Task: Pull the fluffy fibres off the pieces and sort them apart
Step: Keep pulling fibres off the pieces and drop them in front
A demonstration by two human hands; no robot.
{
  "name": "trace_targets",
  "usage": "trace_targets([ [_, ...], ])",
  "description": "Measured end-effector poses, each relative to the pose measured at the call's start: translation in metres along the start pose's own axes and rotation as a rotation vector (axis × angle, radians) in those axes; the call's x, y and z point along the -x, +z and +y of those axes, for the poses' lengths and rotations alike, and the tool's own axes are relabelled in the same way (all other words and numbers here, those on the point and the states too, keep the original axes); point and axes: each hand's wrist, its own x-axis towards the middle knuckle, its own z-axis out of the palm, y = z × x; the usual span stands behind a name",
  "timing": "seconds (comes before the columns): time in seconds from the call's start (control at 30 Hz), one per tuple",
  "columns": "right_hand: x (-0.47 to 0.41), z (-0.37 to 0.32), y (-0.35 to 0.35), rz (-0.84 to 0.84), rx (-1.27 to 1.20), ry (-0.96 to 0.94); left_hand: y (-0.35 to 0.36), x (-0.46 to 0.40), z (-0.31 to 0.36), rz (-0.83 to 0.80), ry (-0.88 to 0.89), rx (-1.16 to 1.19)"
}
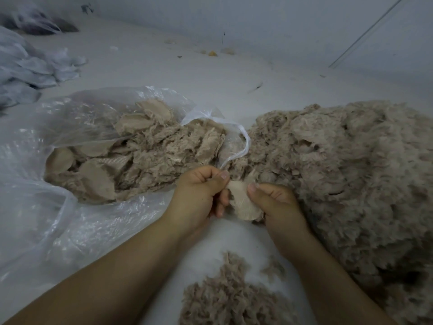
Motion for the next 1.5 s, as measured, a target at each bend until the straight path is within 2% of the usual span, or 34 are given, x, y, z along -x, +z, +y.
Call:
trace_targets([
  [0.07,-0.003,0.000,-0.001,0.098,-0.057,0.022,-0.005,-0.002,0.004,0.046,0.020,-0.026],
  [0.13,-0.004,-0.001,-0.002,0.169,-0.135,0.057,-0.013,-0.003,0.009,-0.023,0.021,-0.071],
  [0.17,-0.005,-0.001,-0.002,0.181,-0.119,0.059,-0.017,-0.001,0.013,-0.146,-0.004,-0.109],
  [0.27,-0.004,0.001,-0.001,0.189,-0.091,0.043,-0.025,0.008,0.027,-0.768,-0.202,-0.416],
  [0.3,-0.004,0.000,-0.001,0.180,-0.100,0.055,-0.027,0.010,0.030,-0.904,-0.243,-0.536],
  [0.33,-0.004,0.000,-0.002,0.167,-0.101,0.059,-0.027,0.011,0.032,-0.933,-0.252,-0.602],
  [0.4,-0.006,0.001,-0.004,0.144,-0.072,0.050,-0.022,0.010,0.033,-0.751,-0.209,-0.621],
  [0.5,-0.007,0.001,-0.004,0.093,-0.058,0.037,-0.012,0.006,0.023,-0.248,-0.021,-0.588],
  [0.53,-0.006,0.000,-0.004,0.076,-0.055,0.031,-0.008,0.005,0.021,-0.148,0.028,-0.535],
  [0.7,-0.003,0.001,-0.004,0.050,0.065,-0.014,0.009,0.010,0.011,-0.102,0.128,-0.417],
  [0.83,-0.004,0.000,-0.005,0.028,0.123,-0.020,0.007,0.012,0.013,-0.104,0.292,-0.347],
  [0.9,-0.005,0.001,-0.005,0.041,0.134,-0.019,0.002,0.009,0.018,-0.014,0.334,-0.366],
  [1.0,-0.006,0.002,-0.004,0.090,0.093,-0.004,-0.013,-0.003,0.031,0.246,0.415,-0.504],
  [1.07,-0.006,0.002,-0.003,0.096,0.083,-0.002,-0.028,-0.012,0.043,0.371,0.603,-0.837],
  [1.1,-0.006,0.001,-0.003,0.104,0.079,0.000,-0.036,-0.016,0.049,0.367,0.694,-1.081],
  [1.13,-0.005,0.001,-0.002,0.114,0.066,0.007,-0.042,-0.021,0.052,0.311,0.704,-1.334],
  [1.2,-0.005,0.001,-0.002,0.137,0.048,0.021,-0.049,-0.029,0.056,0.161,0.427,-1.702],
  [1.23,-0.005,0.001,-0.001,0.149,0.040,0.027,-0.050,-0.030,0.058,0.132,0.290,-1.779],
  [1.3,-0.005,0.000,0.000,0.173,0.014,0.038,-0.051,-0.029,0.060,0.141,0.224,-1.752],
  [1.4,-0.006,-0.001,0.000,0.203,-0.021,0.051,-0.041,-0.023,0.060,0.213,0.374,-1.659],
  [1.5,-0.006,-0.002,0.001,0.223,-0.061,0.058,-0.021,-0.013,0.057,0.144,0.522,-1.612],
])
